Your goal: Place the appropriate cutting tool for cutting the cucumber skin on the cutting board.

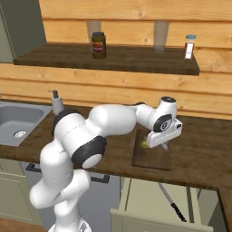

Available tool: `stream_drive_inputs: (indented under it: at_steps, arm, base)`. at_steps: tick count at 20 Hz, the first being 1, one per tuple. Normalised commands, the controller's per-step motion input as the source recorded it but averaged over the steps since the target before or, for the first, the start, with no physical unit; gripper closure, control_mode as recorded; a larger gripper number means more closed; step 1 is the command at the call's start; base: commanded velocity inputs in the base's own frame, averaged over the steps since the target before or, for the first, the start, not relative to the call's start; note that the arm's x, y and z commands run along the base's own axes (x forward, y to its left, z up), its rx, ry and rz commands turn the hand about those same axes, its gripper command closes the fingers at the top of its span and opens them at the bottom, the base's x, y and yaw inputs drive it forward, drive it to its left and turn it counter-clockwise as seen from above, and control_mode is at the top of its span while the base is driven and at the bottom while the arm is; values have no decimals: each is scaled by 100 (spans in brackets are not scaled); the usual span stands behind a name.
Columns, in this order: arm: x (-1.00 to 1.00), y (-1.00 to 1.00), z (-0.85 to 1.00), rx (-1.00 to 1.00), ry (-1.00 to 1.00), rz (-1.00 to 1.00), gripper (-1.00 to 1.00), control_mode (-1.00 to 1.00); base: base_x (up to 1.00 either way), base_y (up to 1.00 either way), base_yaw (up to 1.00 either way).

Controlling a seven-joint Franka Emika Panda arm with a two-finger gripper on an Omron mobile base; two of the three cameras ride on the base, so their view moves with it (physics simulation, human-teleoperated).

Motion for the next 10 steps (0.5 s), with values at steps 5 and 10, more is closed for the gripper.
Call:
stream_drive_inputs:
  at_steps: [5,10]
  arm:
    - [-33,12,-57,-3,-1,0,100,-100]
    - [-31,37,-54,-3,0,0,100,-100]
  base:
    - [0,0,0]
    - [0,0,0]
